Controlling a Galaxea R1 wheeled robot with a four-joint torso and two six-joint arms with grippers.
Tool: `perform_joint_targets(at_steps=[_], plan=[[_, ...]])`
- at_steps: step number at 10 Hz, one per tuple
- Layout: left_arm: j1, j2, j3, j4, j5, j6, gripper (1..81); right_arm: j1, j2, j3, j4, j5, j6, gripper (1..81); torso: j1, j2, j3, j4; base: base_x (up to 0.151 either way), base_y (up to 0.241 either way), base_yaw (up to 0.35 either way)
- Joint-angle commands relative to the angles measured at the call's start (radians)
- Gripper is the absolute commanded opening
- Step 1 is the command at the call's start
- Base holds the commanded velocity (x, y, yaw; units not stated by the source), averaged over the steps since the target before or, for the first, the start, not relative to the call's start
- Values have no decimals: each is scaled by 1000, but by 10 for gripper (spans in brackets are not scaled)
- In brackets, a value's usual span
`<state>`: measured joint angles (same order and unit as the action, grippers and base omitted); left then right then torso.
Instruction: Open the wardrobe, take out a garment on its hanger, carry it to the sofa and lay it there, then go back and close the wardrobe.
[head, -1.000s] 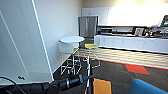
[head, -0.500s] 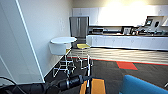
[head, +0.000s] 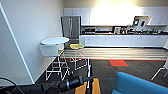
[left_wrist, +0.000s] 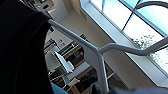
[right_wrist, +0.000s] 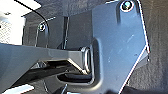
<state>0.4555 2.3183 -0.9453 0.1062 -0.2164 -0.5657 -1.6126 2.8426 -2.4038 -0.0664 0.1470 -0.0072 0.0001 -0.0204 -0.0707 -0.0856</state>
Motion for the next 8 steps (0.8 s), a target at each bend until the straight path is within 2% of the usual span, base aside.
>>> perform_joint_targets(at_steps=[1, 8], plan=[[-131, -8, 46, 36, -41, 15, 10, 29, -7, 8, -13, -52, -2, 811, 0, 0, 0, 0, 0, 0, -235], [-94, -6, 69, 41, -43, 9, 10, 15, -1, 8, -16, -52, -4, 811, 0, 0, 0, 0, 0, 0, -234]])
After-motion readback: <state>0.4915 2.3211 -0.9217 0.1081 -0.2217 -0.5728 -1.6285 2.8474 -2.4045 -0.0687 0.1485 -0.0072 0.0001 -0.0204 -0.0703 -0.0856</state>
